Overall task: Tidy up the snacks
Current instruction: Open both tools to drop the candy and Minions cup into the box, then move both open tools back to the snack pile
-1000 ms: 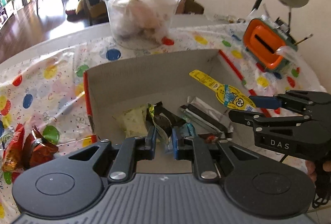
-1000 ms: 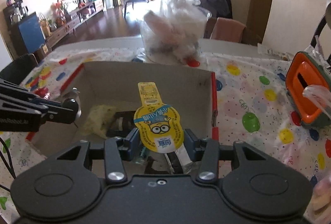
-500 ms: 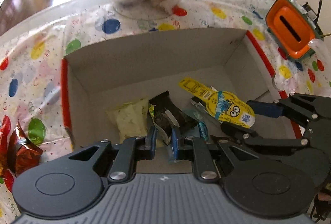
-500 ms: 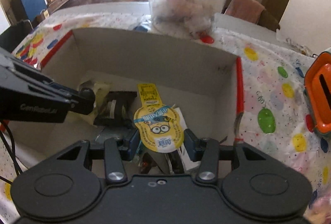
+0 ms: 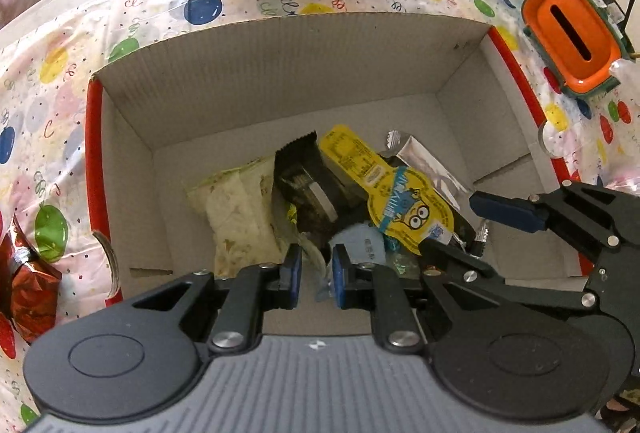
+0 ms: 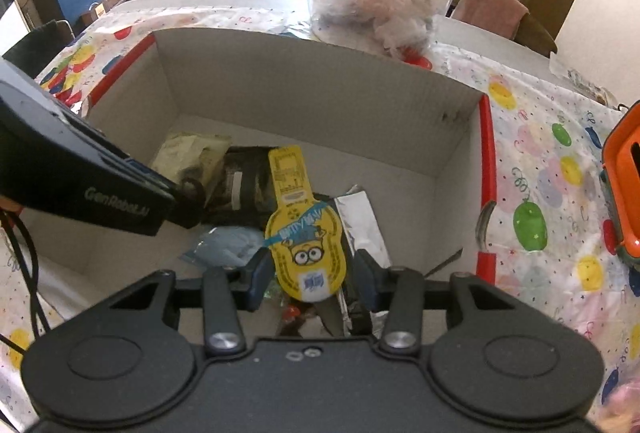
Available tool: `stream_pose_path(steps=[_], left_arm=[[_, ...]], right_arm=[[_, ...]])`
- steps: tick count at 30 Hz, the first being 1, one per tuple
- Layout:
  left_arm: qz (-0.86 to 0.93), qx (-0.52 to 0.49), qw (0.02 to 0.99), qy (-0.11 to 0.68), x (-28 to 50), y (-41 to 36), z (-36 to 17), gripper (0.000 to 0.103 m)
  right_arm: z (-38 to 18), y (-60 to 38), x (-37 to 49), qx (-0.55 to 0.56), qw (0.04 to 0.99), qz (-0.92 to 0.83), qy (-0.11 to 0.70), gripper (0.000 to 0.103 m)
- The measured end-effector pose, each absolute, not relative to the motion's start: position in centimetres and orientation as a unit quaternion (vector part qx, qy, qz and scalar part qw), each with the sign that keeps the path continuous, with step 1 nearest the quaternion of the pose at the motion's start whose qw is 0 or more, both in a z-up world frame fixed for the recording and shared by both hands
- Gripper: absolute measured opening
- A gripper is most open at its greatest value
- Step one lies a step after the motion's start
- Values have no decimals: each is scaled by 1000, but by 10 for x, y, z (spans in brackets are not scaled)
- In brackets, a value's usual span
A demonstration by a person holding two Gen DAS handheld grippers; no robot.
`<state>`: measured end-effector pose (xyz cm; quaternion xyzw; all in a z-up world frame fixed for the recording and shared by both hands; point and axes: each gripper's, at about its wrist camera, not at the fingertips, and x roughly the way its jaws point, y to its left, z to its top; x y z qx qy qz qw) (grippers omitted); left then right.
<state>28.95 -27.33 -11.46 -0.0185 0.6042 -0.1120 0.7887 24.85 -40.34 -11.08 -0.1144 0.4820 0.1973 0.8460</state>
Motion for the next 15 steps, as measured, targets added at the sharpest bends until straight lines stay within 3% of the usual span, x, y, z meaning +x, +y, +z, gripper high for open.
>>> stream_pose_path(steps=[10, 15], left_arm=[[-117, -39, 806, 579, 270, -262, -99, 18], [-118, -42, 826, 550, 254, -254, -82, 22]], right_arm=[[-89, -416, 235, -66, 861, 203, 461, 53], [-73, -421, 223, -48, 872, 204, 443, 64]])
